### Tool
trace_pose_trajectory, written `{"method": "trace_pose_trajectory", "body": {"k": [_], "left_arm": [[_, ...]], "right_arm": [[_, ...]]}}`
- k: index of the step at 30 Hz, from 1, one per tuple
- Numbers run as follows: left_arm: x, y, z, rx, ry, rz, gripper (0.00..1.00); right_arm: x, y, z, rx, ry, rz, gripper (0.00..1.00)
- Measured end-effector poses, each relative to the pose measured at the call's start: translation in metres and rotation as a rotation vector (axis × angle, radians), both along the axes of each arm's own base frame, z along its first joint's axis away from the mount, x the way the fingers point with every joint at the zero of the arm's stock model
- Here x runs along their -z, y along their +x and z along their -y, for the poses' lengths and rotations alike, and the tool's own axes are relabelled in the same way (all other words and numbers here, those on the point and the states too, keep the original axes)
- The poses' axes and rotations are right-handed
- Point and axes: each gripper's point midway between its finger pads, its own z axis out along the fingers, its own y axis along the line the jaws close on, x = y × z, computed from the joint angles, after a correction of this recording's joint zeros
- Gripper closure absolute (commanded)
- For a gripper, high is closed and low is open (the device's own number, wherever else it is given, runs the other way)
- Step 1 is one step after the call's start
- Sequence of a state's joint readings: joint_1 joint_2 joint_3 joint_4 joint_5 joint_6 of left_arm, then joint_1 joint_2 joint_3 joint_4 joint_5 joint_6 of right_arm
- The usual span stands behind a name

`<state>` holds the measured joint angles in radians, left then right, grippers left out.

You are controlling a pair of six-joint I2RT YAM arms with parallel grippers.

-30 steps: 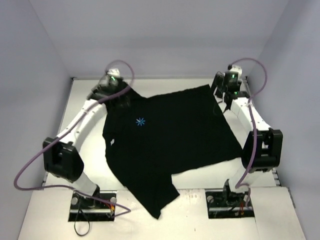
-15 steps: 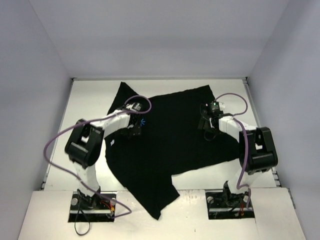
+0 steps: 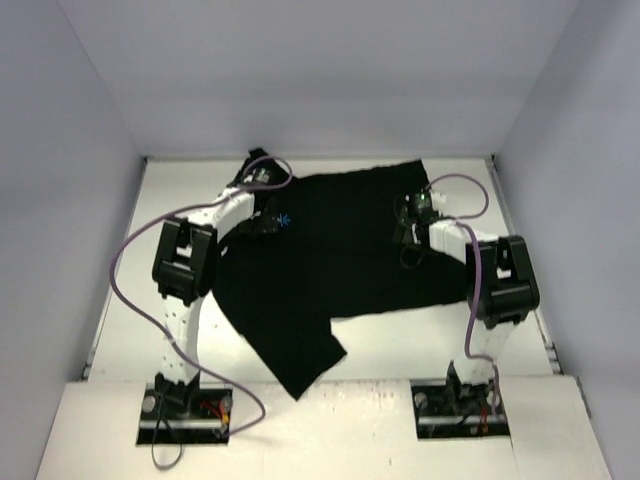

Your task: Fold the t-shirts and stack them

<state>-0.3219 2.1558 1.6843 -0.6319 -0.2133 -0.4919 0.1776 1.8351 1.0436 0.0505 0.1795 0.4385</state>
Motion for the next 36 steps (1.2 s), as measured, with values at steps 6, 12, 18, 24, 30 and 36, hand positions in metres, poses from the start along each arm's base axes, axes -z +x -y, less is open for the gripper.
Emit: {"method": "trace_pose_trajectory", "body": {"k": [6, 12, 18, 24, 30, 36], "left_arm": [[-0.007, 0.046, -0.009, 0.036, 0.007, 0.062, 0.24], [-0.044, 0.065, -0.021, 0.068, 0.014, 0.139, 0.20], [-0.155, 0.030, -0.025, 0.057, -0.080, 0.334, 0.20], [-0.194, -0.077, -0.012, 0.055, -0.212, 0.411, 0.20], [-0.098, -0.125, 0.008, 0.068, -0.216, 0.172, 0.26], [-0.024, -0.127, 0.005, 0.040, -0.162, 0.003, 0.28]], "right_arm": [[-0.005, 0.028, -0.009, 0.010, 0.030, 0.029, 0.31], [-0.038, 0.054, -0.015, -0.028, 0.031, 0.078, 0.30], [-0.113, 0.043, 0.004, -0.002, 0.050, 0.214, 0.31], [-0.126, -0.015, 0.061, 0.144, 0.073, 0.238, 0.31], [-0.060, -0.052, 0.053, 0.141, 0.098, 0.052, 0.33], [-0.026, -0.061, 0.048, 0.127, 0.107, -0.032, 0.33]]}}
